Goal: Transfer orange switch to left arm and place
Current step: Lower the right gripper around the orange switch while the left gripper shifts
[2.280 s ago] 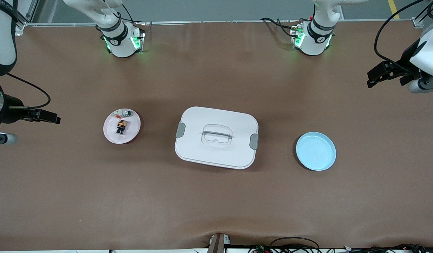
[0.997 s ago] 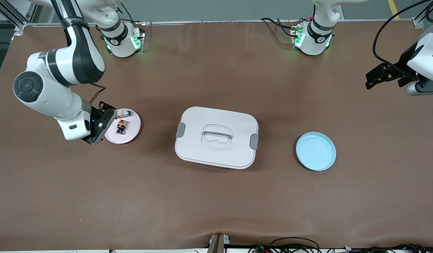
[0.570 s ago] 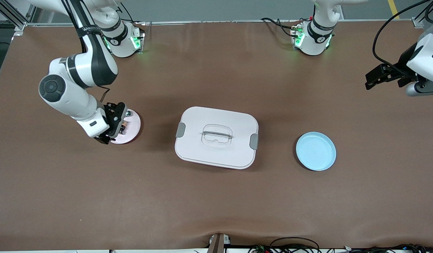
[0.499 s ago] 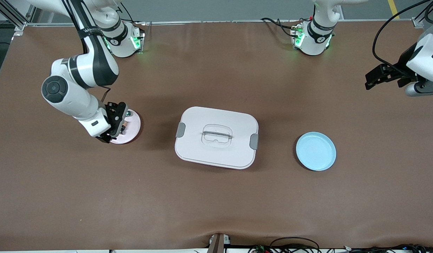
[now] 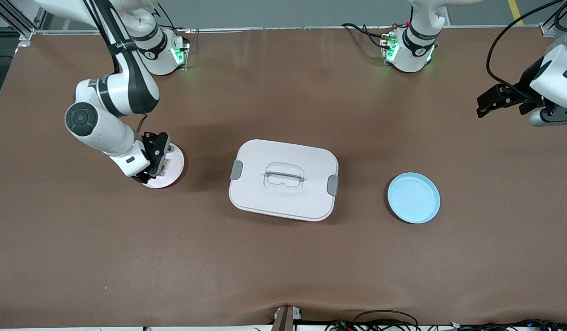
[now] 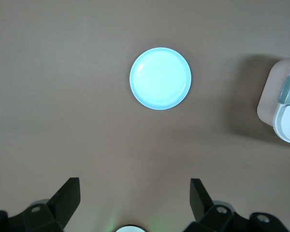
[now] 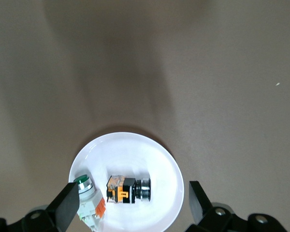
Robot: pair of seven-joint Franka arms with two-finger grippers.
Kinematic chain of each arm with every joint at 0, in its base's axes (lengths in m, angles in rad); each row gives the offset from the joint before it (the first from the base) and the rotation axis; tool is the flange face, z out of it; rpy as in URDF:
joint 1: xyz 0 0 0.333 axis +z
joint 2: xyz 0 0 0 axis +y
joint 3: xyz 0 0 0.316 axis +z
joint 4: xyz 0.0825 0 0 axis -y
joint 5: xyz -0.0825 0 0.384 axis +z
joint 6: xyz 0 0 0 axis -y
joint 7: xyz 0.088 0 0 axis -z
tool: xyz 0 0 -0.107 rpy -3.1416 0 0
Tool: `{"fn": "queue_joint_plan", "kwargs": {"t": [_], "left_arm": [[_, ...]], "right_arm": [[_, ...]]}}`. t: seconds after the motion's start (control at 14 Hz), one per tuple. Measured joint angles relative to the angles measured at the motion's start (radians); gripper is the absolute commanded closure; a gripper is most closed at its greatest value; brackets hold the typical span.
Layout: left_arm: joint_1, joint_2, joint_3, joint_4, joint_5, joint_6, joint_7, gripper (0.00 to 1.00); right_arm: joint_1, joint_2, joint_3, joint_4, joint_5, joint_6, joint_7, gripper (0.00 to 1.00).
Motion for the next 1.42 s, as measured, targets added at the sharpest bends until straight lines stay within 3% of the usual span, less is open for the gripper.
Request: {"fn": "queue_joint_plan", "kwargs": {"t": [0.64,1.07,1.42], "left_arm": [[-0.003,0.000,-0.002,-0.010,0.000,0.000,0.000,0.00],[-0.005,0.000,-0.006,-0.020,0.000,0.000,0.000,0.00],[-0.006,0.000,-0.018,-0.025,0.000,0.000,0.000,0.00]], "right_arm": [[-0.015,0.027,-0.015,-0.179,-0.027,0.221,-0.043,0.00],[-0.092,0.040,-0.018,-0.200,-0.033,0.286,-0.154,0.00],[-0.094,0.053,-0.011,-0.201,-0.033,0.295,-0.148,0.00]]}}
